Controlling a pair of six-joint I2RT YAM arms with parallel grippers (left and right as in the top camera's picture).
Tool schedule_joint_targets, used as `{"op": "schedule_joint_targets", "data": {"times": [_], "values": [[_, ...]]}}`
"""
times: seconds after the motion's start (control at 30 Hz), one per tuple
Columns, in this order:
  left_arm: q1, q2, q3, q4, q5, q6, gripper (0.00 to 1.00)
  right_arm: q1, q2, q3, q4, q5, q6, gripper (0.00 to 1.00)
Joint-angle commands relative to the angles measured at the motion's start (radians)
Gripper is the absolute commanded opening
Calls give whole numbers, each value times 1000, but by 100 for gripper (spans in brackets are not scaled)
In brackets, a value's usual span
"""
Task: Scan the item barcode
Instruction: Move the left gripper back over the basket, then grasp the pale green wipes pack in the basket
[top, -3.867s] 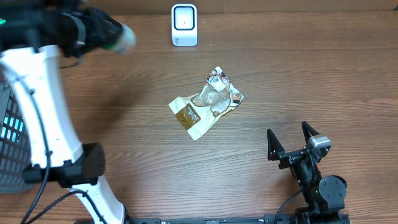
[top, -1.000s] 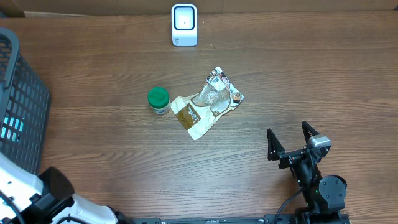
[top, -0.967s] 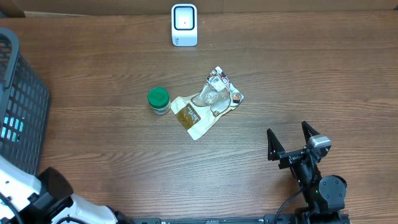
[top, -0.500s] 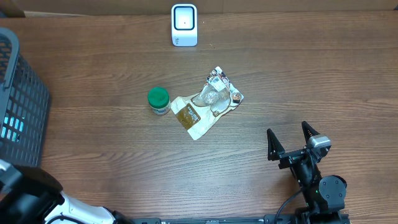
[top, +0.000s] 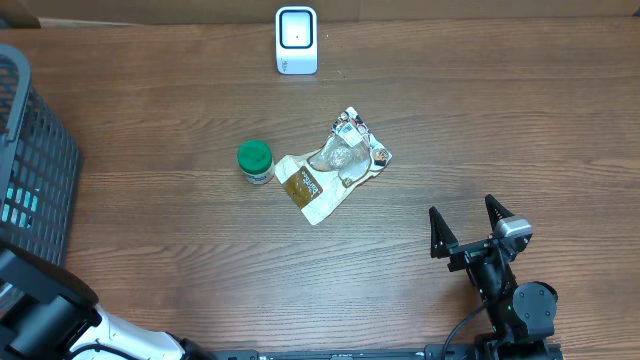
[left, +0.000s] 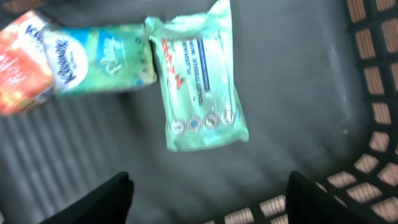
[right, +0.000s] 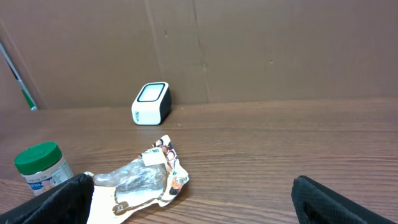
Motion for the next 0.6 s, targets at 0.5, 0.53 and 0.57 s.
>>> {"op": "schedule_joint_targets", "data": {"times": [0.5,0.53,0.57], "values": [[-18,171,-87,161,-95,34,64,5,-10,-10,4,6,3,100],[-17,175,-87,169,-97,34,64,5,-10,-10,4,6,3,100],[-17,183,-87,182,-96,35,64,5,-10,-10,4,6,3,100]]}}
